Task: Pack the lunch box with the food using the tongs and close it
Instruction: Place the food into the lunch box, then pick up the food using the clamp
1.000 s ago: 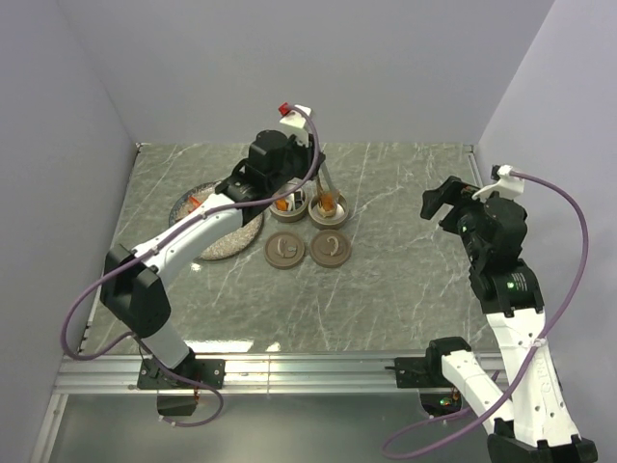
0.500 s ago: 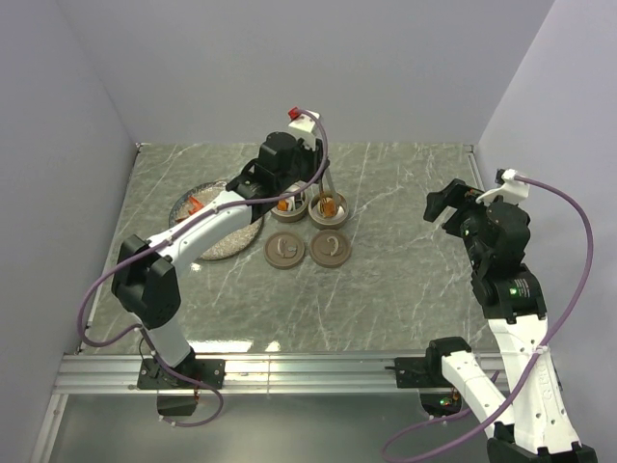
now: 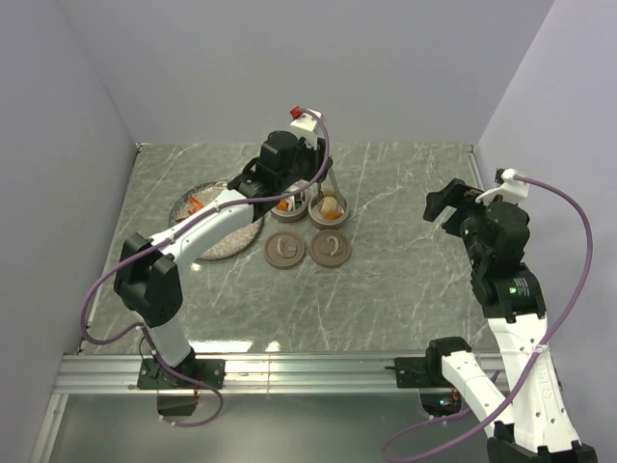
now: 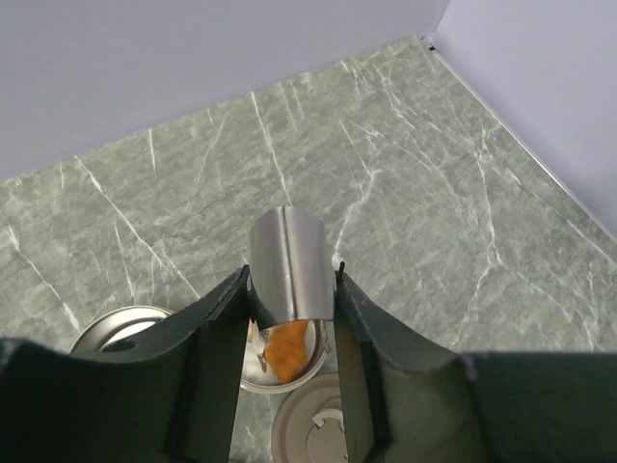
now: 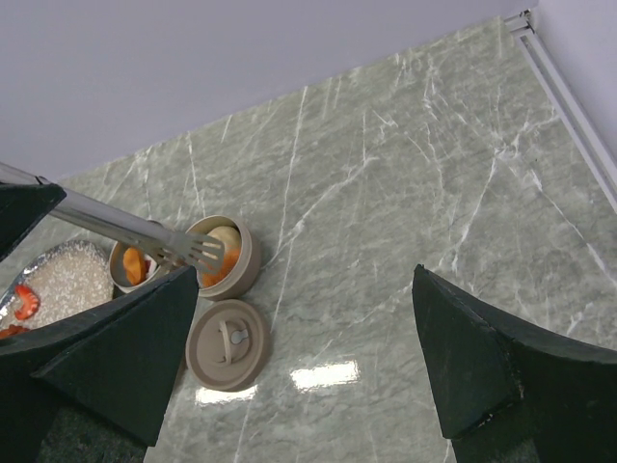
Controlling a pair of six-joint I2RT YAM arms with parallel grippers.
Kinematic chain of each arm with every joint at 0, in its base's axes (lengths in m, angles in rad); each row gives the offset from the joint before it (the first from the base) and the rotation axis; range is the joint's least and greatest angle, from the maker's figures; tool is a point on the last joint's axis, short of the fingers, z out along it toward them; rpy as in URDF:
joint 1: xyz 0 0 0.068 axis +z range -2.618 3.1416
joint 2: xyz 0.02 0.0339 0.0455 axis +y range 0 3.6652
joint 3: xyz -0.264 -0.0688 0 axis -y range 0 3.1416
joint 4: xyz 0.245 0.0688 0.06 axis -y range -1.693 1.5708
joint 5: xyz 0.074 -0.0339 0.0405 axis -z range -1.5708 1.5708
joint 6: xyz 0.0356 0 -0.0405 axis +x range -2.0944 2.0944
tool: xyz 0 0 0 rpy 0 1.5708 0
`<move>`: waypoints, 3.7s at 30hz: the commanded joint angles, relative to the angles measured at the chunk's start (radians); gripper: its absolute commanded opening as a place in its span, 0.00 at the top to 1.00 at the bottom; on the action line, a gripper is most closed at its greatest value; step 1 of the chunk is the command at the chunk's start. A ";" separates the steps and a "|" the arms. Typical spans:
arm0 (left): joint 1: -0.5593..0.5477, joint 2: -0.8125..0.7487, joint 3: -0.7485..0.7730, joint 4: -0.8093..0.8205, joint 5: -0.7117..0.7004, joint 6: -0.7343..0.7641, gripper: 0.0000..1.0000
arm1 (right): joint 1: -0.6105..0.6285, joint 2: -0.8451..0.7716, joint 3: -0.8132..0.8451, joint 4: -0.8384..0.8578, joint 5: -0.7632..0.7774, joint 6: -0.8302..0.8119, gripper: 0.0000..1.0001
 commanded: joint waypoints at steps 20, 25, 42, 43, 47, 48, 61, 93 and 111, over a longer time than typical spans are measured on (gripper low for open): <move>0.088 -0.164 -0.053 0.056 -0.099 0.049 0.55 | 0.001 0.007 -0.006 0.036 -0.003 0.002 0.01; 0.243 -0.302 -0.165 0.030 -0.115 0.045 0.55 | 0.003 0.014 -0.017 0.051 -0.012 -0.001 0.01; 0.456 -0.557 -0.440 -0.139 -0.614 -0.086 0.51 | 0.003 0.097 -0.021 0.139 -0.088 0.011 0.01; 0.463 -0.564 -0.449 -0.139 -0.639 -0.093 0.51 | 0.003 0.099 -0.023 0.140 -0.092 0.013 0.01; 0.515 -0.590 -0.492 -0.144 -0.633 -0.141 0.50 | 0.001 0.099 -0.027 0.143 -0.100 0.017 0.01; 0.530 -0.593 -0.506 -0.145 -0.633 -0.150 0.50 | 0.003 0.097 -0.027 0.143 -0.100 0.017 0.01; 0.593 -0.600 -0.609 0.025 -0.399 -0.135 0.49 | 0.003 0.097 -0.006 0.126 -0.097 0.008 0.01; 0.593 -0.540 -0.627 0.057 -0.391 -0.075 0.51 | 0.003 0.085 -0.009 0.110 -0.085 0.011 0.01; 0.593 -0.558 -0.601 0.054 -0.366 -0.040 0.77 | 0.003 0.086 -0.004 0.106 -0.078 0.010 0.01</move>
